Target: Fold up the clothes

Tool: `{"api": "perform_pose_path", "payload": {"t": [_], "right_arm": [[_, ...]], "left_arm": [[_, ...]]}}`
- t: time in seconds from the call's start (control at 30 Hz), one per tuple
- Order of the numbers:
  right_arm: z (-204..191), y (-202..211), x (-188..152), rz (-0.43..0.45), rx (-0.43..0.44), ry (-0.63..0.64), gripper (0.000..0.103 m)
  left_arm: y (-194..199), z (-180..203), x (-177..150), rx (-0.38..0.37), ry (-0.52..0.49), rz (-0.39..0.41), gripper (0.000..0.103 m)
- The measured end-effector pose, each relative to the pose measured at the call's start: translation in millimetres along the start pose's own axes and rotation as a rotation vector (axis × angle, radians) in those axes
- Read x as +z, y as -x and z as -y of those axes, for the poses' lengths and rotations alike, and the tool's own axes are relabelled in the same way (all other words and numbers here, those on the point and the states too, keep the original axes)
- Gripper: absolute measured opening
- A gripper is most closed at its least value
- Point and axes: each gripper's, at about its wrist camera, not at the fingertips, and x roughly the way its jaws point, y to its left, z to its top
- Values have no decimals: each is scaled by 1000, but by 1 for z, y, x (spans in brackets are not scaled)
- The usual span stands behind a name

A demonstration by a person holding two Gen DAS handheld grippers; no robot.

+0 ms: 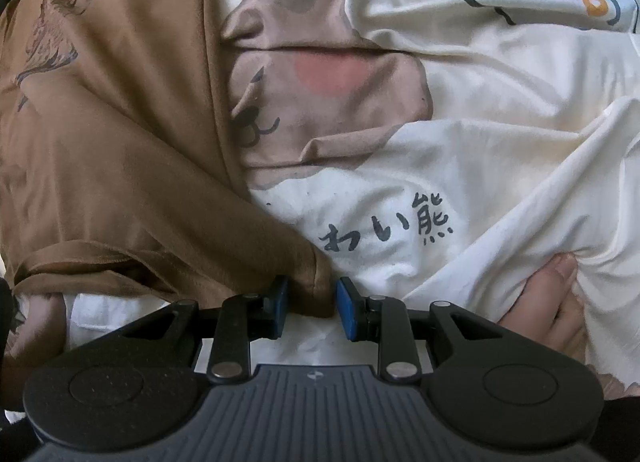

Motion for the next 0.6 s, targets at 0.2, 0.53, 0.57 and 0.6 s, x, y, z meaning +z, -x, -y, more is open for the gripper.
{"api": "perform_pose_path", "payload": {"t": [0.2,0.53,0.57,0.6], "right_arm": [[-16,-3,1,-13,-43,61,19],[-42,18,31,-45,-64,24,4],[-43,22,32,-49,-72,25,3],[-48,27,36,-50,-84,26,3]], "left_arm": [[-3,1,-2,-8,6,5,61],[-8,-10,-3,-46,36,31,61],[-8,-11,-3,-50,38,35,61],[-7,-12,-2,-56,37,41,61]]}}
